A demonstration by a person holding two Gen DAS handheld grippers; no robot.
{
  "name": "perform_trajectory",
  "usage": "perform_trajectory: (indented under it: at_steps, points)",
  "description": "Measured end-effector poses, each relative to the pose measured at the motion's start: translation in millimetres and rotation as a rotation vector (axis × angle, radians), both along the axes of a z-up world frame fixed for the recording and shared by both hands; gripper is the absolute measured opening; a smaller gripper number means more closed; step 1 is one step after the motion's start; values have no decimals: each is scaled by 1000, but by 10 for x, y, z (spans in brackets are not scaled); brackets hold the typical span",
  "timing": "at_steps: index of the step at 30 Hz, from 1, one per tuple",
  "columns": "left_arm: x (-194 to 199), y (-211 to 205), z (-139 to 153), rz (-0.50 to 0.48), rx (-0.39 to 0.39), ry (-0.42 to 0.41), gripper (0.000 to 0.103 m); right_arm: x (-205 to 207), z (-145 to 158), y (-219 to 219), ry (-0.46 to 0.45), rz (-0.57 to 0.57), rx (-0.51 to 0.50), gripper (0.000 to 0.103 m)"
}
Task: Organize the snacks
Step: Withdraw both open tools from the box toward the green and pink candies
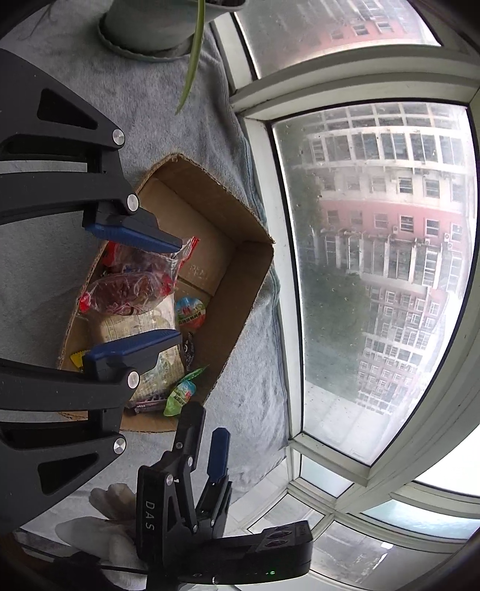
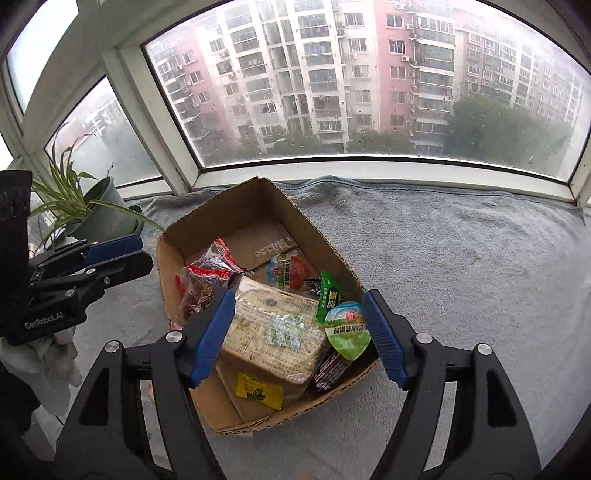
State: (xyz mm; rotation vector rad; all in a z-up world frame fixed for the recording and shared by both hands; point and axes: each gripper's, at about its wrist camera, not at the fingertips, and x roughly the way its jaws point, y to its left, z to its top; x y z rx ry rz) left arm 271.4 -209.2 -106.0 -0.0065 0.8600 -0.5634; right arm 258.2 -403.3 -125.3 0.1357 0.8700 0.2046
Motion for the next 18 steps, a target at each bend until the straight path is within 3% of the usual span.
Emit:
perform_trajectory:
  at_steps: [10, 18]
  points:
    - [-357, 504, 192, 27, -25, -23, 41, -687, 64, 20, -39, -11, 123, 74]
    - [-914, 1007, 34, 55, -32, 16, 41, -1249, -53, 429, -39, 31, 55, 74]
